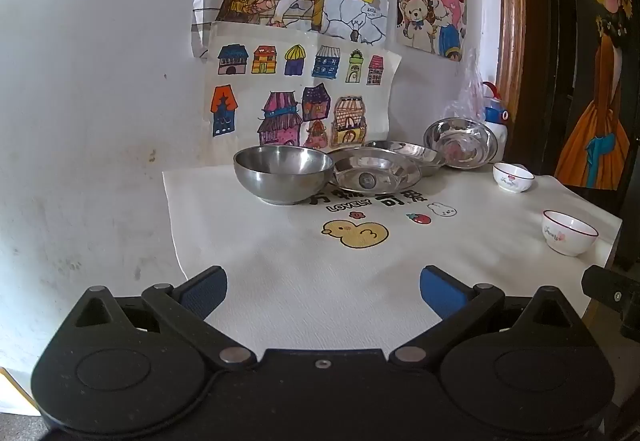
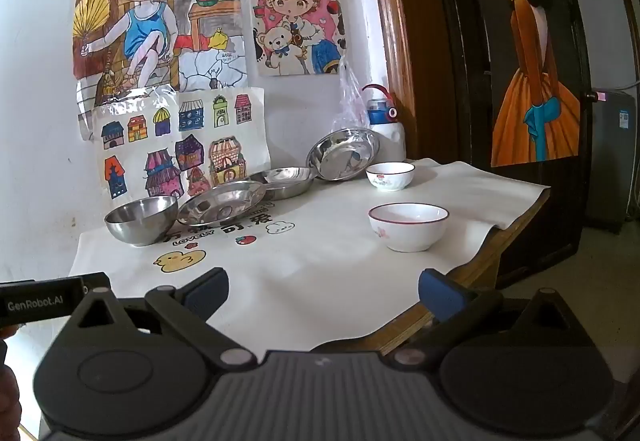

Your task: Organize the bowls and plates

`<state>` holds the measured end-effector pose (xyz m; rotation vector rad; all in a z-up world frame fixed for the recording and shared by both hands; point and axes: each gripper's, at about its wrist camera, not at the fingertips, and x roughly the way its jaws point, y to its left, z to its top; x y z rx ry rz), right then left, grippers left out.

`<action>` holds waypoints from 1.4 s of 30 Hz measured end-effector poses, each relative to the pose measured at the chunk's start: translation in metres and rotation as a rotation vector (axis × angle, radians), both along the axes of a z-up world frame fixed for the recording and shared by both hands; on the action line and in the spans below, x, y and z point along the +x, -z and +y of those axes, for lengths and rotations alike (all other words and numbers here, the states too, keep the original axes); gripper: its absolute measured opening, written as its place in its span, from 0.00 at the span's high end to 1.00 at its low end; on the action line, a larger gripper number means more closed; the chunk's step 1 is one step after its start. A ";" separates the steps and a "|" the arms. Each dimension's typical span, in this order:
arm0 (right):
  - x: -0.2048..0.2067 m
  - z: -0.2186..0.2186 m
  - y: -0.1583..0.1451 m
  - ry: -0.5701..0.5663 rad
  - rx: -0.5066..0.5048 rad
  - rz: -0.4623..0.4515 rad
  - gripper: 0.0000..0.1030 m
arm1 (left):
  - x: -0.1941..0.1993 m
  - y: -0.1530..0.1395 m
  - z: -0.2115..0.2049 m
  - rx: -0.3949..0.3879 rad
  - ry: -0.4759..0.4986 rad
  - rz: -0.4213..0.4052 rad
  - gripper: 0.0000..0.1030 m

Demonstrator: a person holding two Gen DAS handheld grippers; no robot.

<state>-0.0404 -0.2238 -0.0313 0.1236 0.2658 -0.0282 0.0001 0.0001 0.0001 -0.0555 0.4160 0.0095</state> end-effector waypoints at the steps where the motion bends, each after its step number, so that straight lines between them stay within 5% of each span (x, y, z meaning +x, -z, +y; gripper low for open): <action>1: 0.000 0.000 0.000 0.000 0.000 0.000 0.00 | 0.000 0.000 0.000 -0.001 0.000 0.000 0.01; 42: 0.002 0.001 0.000 0.000 -0.001 0.009 0.00 | 0.000 0.000 0.000 0.003 0.001 0.002 0.01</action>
